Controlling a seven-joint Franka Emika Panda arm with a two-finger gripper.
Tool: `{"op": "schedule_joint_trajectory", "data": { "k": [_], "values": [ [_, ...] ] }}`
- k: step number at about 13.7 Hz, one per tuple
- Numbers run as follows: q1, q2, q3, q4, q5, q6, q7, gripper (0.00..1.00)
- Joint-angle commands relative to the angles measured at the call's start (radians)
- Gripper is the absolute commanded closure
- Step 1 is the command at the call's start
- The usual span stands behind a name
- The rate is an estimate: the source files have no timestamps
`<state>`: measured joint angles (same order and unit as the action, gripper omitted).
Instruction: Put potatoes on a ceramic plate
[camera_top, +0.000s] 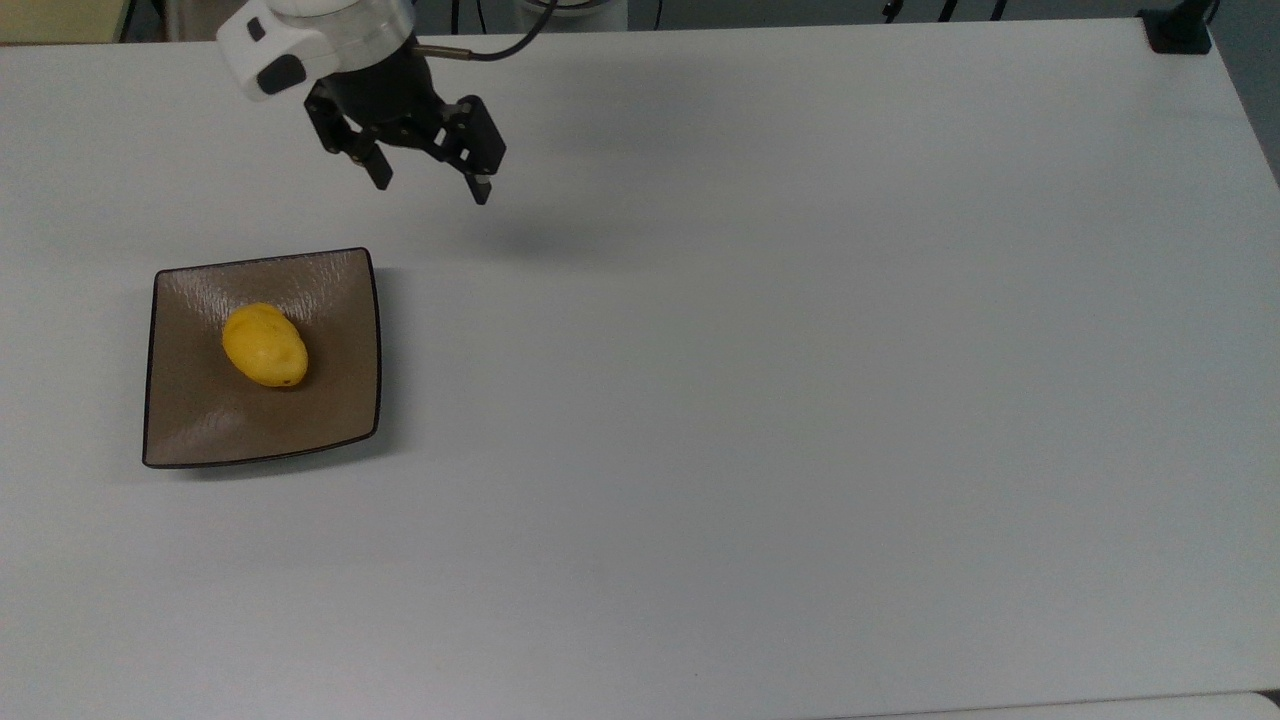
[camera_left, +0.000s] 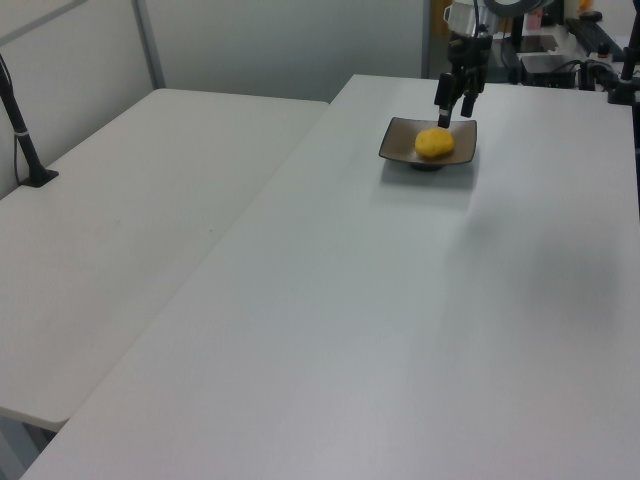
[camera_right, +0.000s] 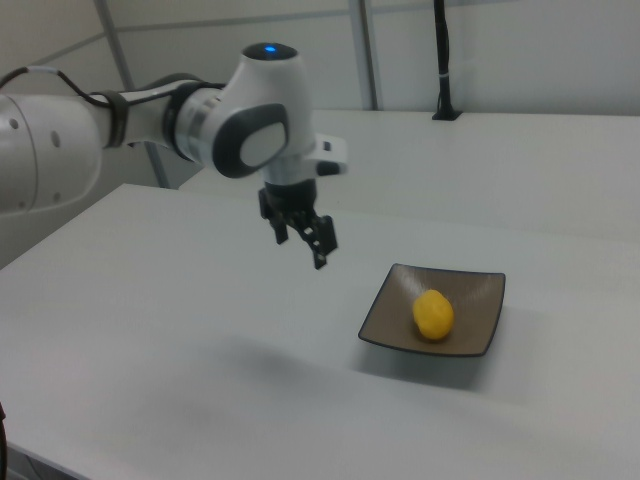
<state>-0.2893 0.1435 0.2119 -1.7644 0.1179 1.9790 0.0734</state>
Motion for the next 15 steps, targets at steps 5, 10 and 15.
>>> {"op": "schedule_joint_trajectory", "data": {
  "k": [5,10,15],
  "values": [
    [0.113,-0.09,0.162,-0.056,-0.199,-0.082,0.26,0.0],
    [0.324,-0.119,-0.058,-0.073,-0.181,-0.08,0.133,0.0],
    [0.36,-0.14,-0.149,-0.07,-0.142,-0.086,0.062,0.0]
  ]
}}
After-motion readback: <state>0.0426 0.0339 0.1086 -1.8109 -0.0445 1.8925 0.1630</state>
